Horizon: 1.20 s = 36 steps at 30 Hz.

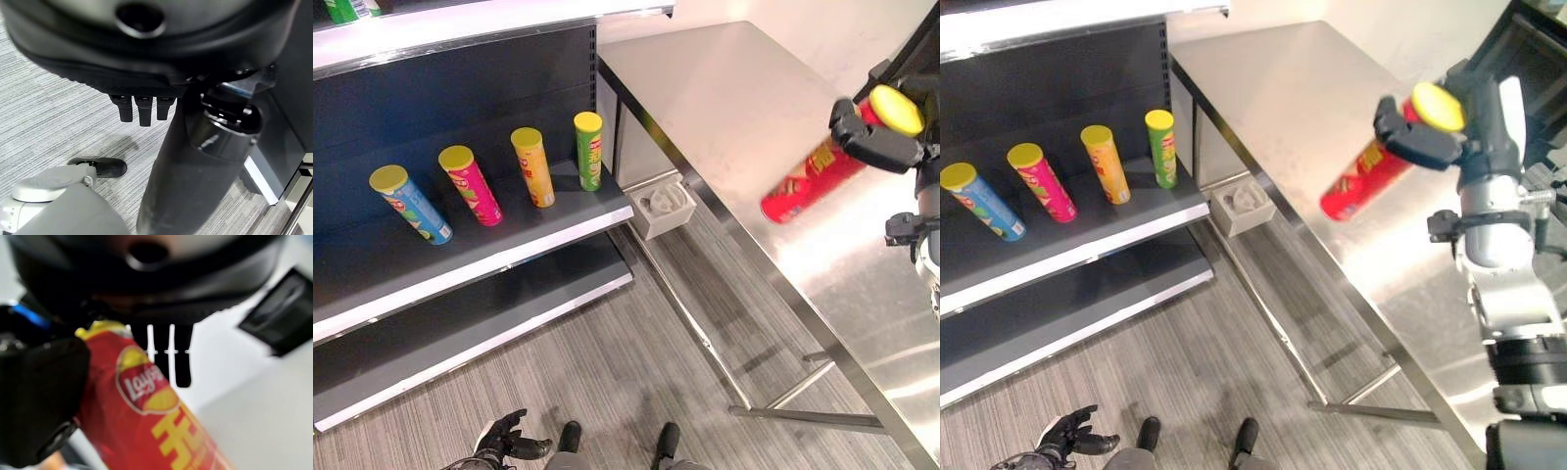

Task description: Put the goods on the table back onto the shelves and tidy them up.

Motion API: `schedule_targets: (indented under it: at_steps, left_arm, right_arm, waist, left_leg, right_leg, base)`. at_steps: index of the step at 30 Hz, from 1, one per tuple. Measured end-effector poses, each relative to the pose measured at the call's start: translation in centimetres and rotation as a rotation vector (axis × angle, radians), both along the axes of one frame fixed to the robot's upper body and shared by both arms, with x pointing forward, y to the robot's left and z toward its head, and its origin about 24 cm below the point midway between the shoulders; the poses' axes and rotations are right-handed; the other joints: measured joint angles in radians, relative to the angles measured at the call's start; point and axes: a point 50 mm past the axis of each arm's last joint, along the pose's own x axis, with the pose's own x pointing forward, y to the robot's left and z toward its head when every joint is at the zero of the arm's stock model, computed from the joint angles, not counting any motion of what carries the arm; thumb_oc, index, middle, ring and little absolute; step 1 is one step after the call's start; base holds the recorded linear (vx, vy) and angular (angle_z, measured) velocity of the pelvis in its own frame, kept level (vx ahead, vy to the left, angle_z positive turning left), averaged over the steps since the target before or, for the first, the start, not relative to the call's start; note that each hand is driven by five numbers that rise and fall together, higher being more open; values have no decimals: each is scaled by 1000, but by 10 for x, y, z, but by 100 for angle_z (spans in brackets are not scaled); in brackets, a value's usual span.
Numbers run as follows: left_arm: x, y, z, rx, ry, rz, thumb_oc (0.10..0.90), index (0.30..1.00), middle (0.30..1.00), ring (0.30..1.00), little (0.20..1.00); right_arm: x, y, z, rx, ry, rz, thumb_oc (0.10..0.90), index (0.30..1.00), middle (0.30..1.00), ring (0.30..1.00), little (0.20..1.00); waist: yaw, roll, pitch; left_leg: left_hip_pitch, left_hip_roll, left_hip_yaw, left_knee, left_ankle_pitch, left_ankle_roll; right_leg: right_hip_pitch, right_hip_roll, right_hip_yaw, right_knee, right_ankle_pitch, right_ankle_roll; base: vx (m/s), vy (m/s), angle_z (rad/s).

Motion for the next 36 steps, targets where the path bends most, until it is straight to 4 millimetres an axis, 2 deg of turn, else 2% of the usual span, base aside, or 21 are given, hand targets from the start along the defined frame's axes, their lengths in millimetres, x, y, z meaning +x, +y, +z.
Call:
schedule_targets:
  at_steps: [4, 7, 10, 12, 13, 14, 15, 18, 21, 22, 23, 24, 25, 26, 28, 29, 30, 31, 33, 34, 36]
  left_arm:
    - [-13, -10, -7, -36, 30, 23, 800, 900, 900, 900, 900]
    - [-17, -13, -10, -50, 43, 28, 800, 900, 900, 900, 900]
    - [-23, -13, -12, -64, 53, 52, 800, 900, 900, 900, 900]
    - [-20, -15, -12, -73, 46, 53, 800, 900, 900, 900, 900]
    - [-25, -13, -12, -72, 56, 73, 800, 900, 900, 900, 900]
    - [-36, -10, -14, -65, 85, 90, 800, 900, 900, 900, 900]
    - [-47, -9, -18, -61, 126, 103, 800, 900, 900, 900, 900]
    - [-63, -7, -21, -60, 173, 127, 800, 900, 900, 900, 900]
    - [-75, -11, -23, -60, 222, 102, 800, 900, 900, 900, 900]
    - [-76, -15, -25, -69, 231, 86, 800, 900, 900, 900, 900]
    - [-78, -15, -25, -70, 237, 87, 800, 900, 900, 900, 900]
    - [-73, -1, -20, -32, 223, 85, 800, 900, 900, 900, 900]
    - [-69, 6, -17, -15, 212, 78, 800, 900, 900, 900, 900]
    - [-43, 14, -9, 15, 131, 52, 800, 900, 900, 900, 900]
    - [-14, 22, 4, 46, 32, 12, 800, 900, 900, 900, 900]
    - [-2, 26, 11, 67, -6, -13, 800, 900, 900, 900, 900]
    - [5, 26, 13, 78, -22, -35, 800, 900, 900, 900, 900]
    - [10, 19, 14, 71, -46, -66, 800, 900, 900, 900, 900]
    - [9, 10, 8, 66, -20, -112, 800, 900, 900, 900, 900]
    - [9, 13, 9, 78, -9, -103, 800, 900, 900, 900, 900]
    - [7, 19, 10, 90, 0, -81, 800, 900, 900, 900, 900]
  right_arm:
    - [-10, 18, 11, 43, -97, 117, 400, 300, 300, 300, 300]
    - [-13, 43, 15, 35, -145, 252, 400, 300, 300, 300, 300]
    - [-11, 54, 14, 1, -127, 306, 400, 300, 300, 300, 300]
    - [-12, 53, 18, -45, -122, 297, 400, 300, 300, 300, 300]
    - [-11, 57, 15, -61, -103, 311, 400, 300, 300, 300, 300]
    - [-11, 62, 12, -80, -86, 333, 400, 300, 300, 300, 300]
    - [-13, 66, 11, -98, -84, 350, 400, 300, 300, 300, 300]
    - [-23, 63, 2, -103, -64, 353, 400, 300, 300, 300, 300]
    - [-28, 52, -2, -98, -50, 310, 400, 300, 300, 300, 300]
    - [-31, 47, 0, -108, -53, 284, 400, 300, 300, 300, 300]
    - [-32, 44, -2, -97, -60, 267, 400, 300, 300, 300, 300]
    - [-29, 45, -18, -23, -43, 271, 400, 300, 300, 300, 300]
    - [-28, 46, -27, -4, -12, 274, 400, 300, 300, 300, 300]
    - [-27, 48, -42, -29, 58, 277, 400, 300, 300, 300, 300]
    - [-26, 54, -49, -70, 99, 296, 400, 300, 300, 300, 300]
    - [-28, 56, -51, -87, 107, 299, 400, 300, 300, 300, 300]
    - [-29, 58, -54, -95, 110, 295, 400, 300, 300, 300, 300]
    - [-31, 56, -67, -40, 128, 270, 400, 300, 300, 300, 300]
    - [-32, 52, -78, -99, 193, 217, 400, 300, 300, 300, 300]
    - [-34, 51, -83, -110, 216, 210, 400, 300, 300, 300, 300]
    - [-34, 54, -90, -134, 242, 212, 400, 300, 300, 300, 300]
  waist:
    - [27, 33, -18]
    - [80, 66, -36]
    - [122, 91, -40]
    - [119, 96, -19]
    - [143, 85, -9]
    - [150, 86, -9]
    - [148, 80, -5]
    - [72, 58, 12]
    - [15, 109, 14]
    - [-6, 137, 12]
    - [-12, 138, 14]
    - [-17, 71, 24]
    - [-15, 59, 22]
    - [8, 56, 21]
    - [20, 83, 21]
    - [30, 69, 15]
    - [44, 61, 10]
    - [15, 61, -8]
    - [-14, 66, -15]
    - [-21, 79, -8]
    - [-25, 96, 2]
  left_leg:
    - [6, 18, -63, 0, 14, -24]
    - [-16, 52, -101, 0, 27, -49]
    - [-106, 64, -163, 31, 68, -84]
    - [-156, 44, -72, 16, 159, -112]
    - [-158, 57, 30, 75, 97, -44]
    - [-129, 78, 59, 95, 79, -26]
    - [-102, 103, 82, 109, 45, -43]
    - [-48, 211, 199, 151, -5, -99]
    - [17, 313, 325, 89, 25, -143]
    - [19, 312, 337, 66, 66, -147]
    - [37, 277, 318, 47, 8, -186]
    - [38, 193, 319, 50, 17, -172]
    - [33, 162, 312, 55, 4, -150]
    - [-1, 124, 293, 95, -20, -107]
    - [-10, 115, 262, 84, -20, -80]
    - [-15, 90, 256, 83, -22, -73]
    - [-21, 64, 253, 105, -33, -60]
    - [-106, 22, 215, 144, -62, -12]
    - [-71, -29, 214, 86, -11, 18]
    - [-68, -3, 210, 80, -9, 26]
    - [-56, 52, 210, 74, -7, 28]
  right_leg:
    - [50, 24, -49, -2, -24, -7]
    - [46, 60, -85, -6, -40, -23]
    - [43, 91, -161, -1, -64, -36]
    - [38, 56, -251, -8, -60, -88]
    - [35, 43, -257, -8, -56, -108]
    - [36, 37, -259, -7, -59, -104]
    - [37, 21, -266, -4, -47, -108]
    - [67, -47, -336, 3, -16, -67]
    - [99, -102, -356, 4, 35, 11]
    - [105, -131, -363, 7, 59, 47]
    - [107, -170, -358, 8, 84, 83]
    - [107, -248, -353, 4, 126, 43]
    - [99, -275, -336, 13, 150, 13]
    - [59, -325, -333, 91, 198, -2]
    - [35, -273, -309, 101, 90, 70]
    - [34, -247, -279, 76, 142, 40]
    - [43, -271, -332, 70, 140, 25]
    - [66, -313, -301, 70, 177, -18]
    - [-20, -381, -163, 216, 208, -29]
    - [-80, -341, -82, 289, 74, 35]
    - [-112, -172, -64, 280, -65, 22]
  base:
    - [-87, -194, 44]
    - [-131, -143, 37]
    - [-273, -24, 112]
    - [-112, 64, 122]
    - [-100, 144, 56]
    - [-125, 216, 23]
    - [-113, 256, 32]
    - [-41, 303, 71]
    - [-68, 433, 44]
    - [-29, 412, 40]
    - [-21, 407, 29]
    - [-74, 440, 20]
    - [-91, 482, 36]
    - [-105, 474, 42]
    - [-114, 468, 44]
    - [-93, 351, 29]
    - [-163, 435, 65]
    - [-156, 346, 59]
    - [-164, 412, 36]
    - [-99, 265, 2]
    - [-45, 134, -7]
